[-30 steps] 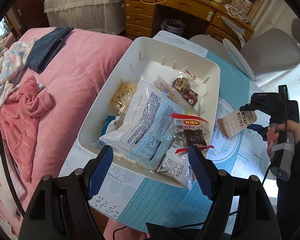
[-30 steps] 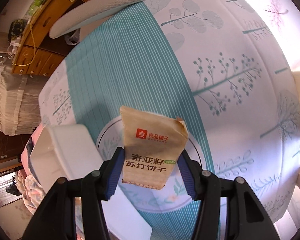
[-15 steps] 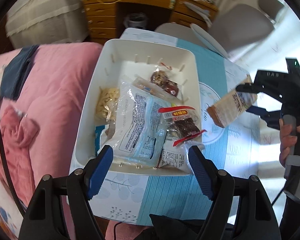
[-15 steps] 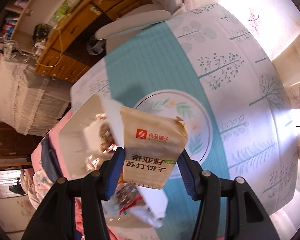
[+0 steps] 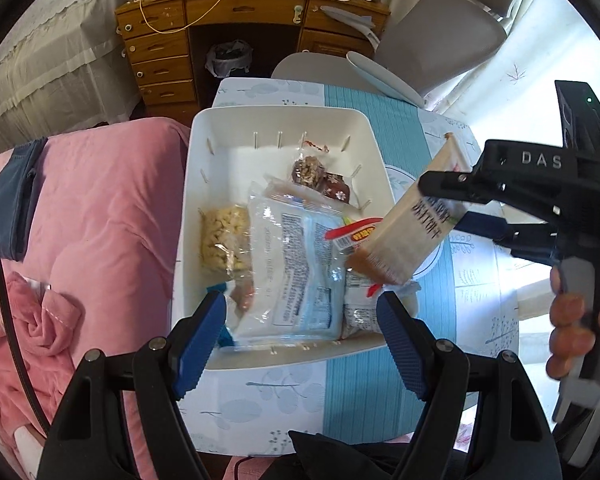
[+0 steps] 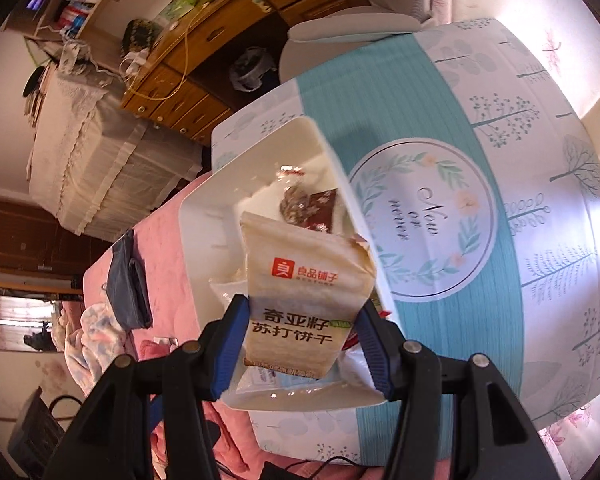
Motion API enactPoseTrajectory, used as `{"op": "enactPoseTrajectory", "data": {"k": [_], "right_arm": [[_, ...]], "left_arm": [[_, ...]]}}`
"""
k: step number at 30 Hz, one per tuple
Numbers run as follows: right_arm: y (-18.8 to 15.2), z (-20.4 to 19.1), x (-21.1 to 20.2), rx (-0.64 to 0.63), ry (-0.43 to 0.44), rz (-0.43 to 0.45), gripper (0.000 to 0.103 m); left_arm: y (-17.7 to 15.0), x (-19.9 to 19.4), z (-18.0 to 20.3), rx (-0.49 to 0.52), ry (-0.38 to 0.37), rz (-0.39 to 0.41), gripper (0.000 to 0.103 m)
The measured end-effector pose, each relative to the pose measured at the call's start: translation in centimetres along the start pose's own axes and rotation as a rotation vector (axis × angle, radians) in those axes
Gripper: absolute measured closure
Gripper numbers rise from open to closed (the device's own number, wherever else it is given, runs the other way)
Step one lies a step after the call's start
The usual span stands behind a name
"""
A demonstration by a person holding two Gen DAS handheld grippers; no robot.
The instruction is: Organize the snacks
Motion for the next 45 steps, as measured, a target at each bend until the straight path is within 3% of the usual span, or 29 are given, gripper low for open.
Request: {"op": "enactPoseTrajectory", "data": {"k": [8,13,14,16,19,27,36,45], "right_arm": [[-2.6,-2.3,2.6,-0.035,0.034,-0.048,0.048],[-3.8,-2.0,3.9,0.012,0.082,-0.078,0.047],[-4.0,-1.8,4.0,0.019,0.089,-0.079,0.045],[-4.2,-1.4,3.8,0.024,0.082,-0.072,0.032],[-4.4,-0.7,3.3,0.027,0.075,-0.060,0.030],[-5.2,3.4,1.8,-0.028,0.004,-0.026,0.025],[-7.3,9.8,-1.8,-0.190,-0.081,0.024,0.021],[-10.3,14.7,-5.7,-0.253,-0.093,0.002,0.014]], "left_arm": [[-0.1,-0.4,-1.9,0.013,0.000,0.005,0.027],[-0.3,-0.5,-2.1,0.016,-0.010,0.006,0.027],[-0.4,-0.5,-2.0,0.017,-0.014,0.007,0.027],[-0.5,-0.6,-1.9,0.020,-0.017,0.008,0.027],[-0.6,-0.7,-1.4,0.019,-0.019,0.011,0.027],[-1.9,-0.5,0.7,-0.020,-0.022,0.002,0.025],[-5.1,0.3,6.3,-0.079,-0.030,-0.020,0.021],[-9.0,-0.2,10.8,-0.100,-0.030,-0.029,0.021]]}}
Point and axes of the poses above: each gripper's, at about its wrist camera, not at the fingertips, and x roughly the way its jaws point, z to its right, y to its top, the point moved 7 cm from there along x, roughly the way its jaws point, and after that the axes turned 6 degrees about z, right-handed, at the moved point
